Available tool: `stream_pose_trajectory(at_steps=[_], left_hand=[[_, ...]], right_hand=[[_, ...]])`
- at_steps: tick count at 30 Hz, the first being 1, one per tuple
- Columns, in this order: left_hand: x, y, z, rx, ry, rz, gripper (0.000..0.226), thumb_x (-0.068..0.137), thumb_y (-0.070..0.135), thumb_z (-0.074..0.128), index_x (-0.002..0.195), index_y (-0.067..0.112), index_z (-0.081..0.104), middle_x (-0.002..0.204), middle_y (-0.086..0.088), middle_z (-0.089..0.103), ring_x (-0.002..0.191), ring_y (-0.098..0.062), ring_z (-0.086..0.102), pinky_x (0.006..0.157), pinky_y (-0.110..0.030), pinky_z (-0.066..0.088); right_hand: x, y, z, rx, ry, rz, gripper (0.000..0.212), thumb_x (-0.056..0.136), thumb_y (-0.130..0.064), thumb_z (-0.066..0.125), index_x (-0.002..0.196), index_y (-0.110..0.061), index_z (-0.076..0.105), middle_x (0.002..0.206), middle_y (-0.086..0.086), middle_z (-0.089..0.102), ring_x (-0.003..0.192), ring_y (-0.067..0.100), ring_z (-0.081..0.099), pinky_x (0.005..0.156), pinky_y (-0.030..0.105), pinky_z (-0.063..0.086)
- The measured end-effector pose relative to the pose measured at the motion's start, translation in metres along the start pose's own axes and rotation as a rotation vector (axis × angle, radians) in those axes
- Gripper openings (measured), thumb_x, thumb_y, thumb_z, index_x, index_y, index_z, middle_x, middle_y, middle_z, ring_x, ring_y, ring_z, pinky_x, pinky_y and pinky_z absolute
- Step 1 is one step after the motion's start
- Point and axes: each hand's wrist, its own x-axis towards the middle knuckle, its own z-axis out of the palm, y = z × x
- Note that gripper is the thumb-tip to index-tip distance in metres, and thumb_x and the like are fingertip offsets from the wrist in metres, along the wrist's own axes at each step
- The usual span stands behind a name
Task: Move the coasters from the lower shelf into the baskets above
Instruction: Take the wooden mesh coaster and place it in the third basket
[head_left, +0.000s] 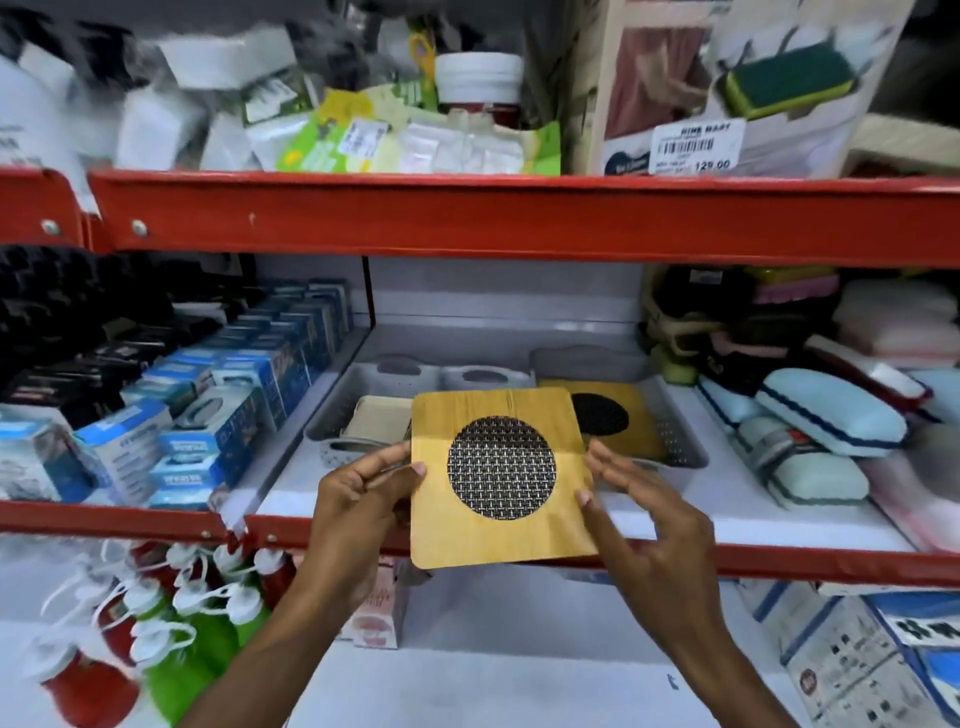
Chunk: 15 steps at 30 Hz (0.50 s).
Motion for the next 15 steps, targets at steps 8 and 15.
stream_pose_trajectory(at_steps=[8,15], left_hand=[[0.027,0.0,0.027,-0.046,-0.105,-0.118,0.013,0.089,0.001,0.059,0.097,0.002,0.07,0.074,-0.006,0.078,0.062,-0.012,0.071,0.053,-0.019,0.057],[0.061,0.018,0.076,0.257,-0.226,0.111,0.016,0.088,0.01,0.067,0.103,0.016,0.069,0.094,0.0,0.075,0.079,-0.006,0.071,0.067,-0.014,0.057]], right_hand=[[0.01,0.022,-0.024,-0.7,-0.33,-0.601,0.05,0.08,-0.003,0.07,0.13,-0.008,0.067,0.134,0.007,0.067,0.127,0.022,0.062,0.096,0.043,0.057],[0.062,0.033,-0.052,-0.824,-0.297,-0.53,0.072,0.057,0.01,0.087,0.125,-0.008,0.071,0.124,0.008,0.073,0.113,0.023,0.071,0.085,0.035,0.062]])
